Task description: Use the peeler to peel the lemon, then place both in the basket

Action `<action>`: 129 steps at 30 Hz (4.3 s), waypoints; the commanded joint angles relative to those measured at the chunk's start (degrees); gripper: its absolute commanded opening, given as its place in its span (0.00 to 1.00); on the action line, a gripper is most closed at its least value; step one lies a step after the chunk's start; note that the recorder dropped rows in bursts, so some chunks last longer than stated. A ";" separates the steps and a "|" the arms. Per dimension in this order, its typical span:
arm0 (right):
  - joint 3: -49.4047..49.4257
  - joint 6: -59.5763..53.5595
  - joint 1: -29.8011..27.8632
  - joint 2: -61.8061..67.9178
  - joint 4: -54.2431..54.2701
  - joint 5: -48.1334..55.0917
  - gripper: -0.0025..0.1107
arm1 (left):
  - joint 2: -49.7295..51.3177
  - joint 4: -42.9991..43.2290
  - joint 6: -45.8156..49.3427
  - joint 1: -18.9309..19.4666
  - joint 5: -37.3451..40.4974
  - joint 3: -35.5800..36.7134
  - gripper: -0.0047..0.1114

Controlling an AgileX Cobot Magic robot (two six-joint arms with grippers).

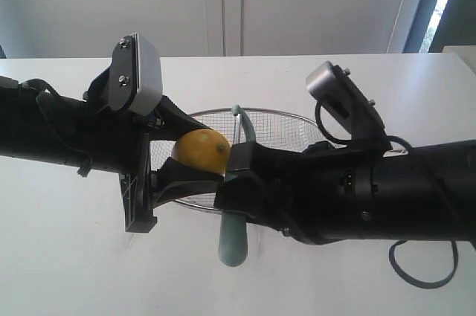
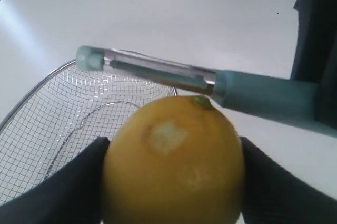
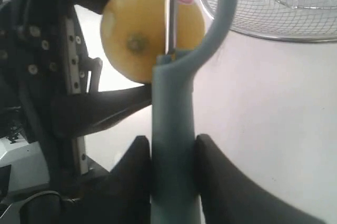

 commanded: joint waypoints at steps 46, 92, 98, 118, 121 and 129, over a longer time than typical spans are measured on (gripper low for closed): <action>8.60 -16.29 0.13 3.07 6.71 -5.03 0.02 | -0.13 -2.01 9.27 -0.41 1.55 -0.37 0.05; 6.40 -39.23 0.01 -7.86 29.38 0.22 0.02 | -0.08 -2.01 8.47 -0.41 -0.11 -0.37 0.05; 6.40 -33.69 0.01 -18.08 16.88 1.11 0.02 | -0.08 -2.01 2.50 -0.41 0.28 -0.37 0.05; 16.54 3.42 -0.88 -23.44 -30.52 -11.24 0.02 | -0.08 -2.01 2.01 -0.41 0.14 -0.37 0.05; 17.92 4.40 -3.84 -20.90 -30.52 -13.37 0.02 | -0.08 -2.01 2.01 -0.41 0.14 -0.37 0.05; 16.88 7.43 -9.14 -8.60 -29.36 -11.51 0.02 | -0.08 -2.01 2.01 -0.41 0.14 -0.37 0.05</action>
